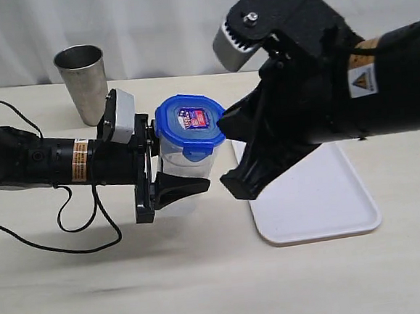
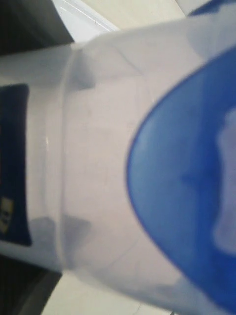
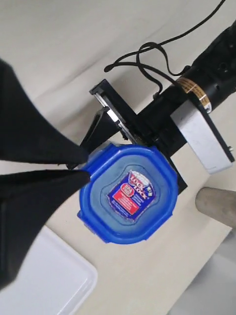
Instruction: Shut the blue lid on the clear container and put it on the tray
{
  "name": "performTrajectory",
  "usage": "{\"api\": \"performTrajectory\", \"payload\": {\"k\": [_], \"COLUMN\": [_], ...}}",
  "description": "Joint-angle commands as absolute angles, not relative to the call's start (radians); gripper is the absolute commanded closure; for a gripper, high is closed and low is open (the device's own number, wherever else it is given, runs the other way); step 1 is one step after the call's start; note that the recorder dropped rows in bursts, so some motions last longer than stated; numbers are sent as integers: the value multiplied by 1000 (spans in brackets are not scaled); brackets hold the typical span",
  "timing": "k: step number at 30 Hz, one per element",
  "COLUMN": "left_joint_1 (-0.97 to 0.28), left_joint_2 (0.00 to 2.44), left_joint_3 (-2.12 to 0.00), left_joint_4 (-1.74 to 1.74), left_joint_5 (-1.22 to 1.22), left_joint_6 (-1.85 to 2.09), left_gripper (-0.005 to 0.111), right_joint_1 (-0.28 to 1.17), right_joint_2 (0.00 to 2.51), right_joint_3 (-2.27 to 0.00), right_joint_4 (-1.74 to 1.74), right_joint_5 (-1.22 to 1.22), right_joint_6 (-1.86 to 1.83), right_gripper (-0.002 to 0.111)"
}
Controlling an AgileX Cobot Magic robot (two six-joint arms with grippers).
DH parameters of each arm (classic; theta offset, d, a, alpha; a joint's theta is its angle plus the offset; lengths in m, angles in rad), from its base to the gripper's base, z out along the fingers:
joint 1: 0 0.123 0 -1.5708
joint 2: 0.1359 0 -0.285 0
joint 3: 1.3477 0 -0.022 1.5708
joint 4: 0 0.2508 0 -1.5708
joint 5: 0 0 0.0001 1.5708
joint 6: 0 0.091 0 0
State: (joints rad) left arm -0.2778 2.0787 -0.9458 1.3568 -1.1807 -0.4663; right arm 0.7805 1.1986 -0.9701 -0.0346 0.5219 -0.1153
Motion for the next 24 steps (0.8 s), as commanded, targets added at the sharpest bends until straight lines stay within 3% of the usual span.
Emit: {"api": "performTrajectory", "payload": {"k": [1, 11, 24], "left_joint_1": [-280, -280, -280], "left_joint_2": [2065, 2065, 2065], "left_joint_3": [-951, -951, -951], "left_joint_4": [1326, 1307, 1314], "left_joint_5": [-1221, -1221, -1221], "left_joint_6": [-464, -464, -464], "left_gripper": [107, 107, 107], "right_joint_1": [781, 781, 781], "right_joint_2": [1070, 672, 237], "right_joint_3": [-924, -634, -575], "right_joint_4": [-45, -38, -35], "right_joint_5": [499, 434, 588], "right_joint_6": [-119, -115, -59], "right_gripper": [104, 104, 104]}}
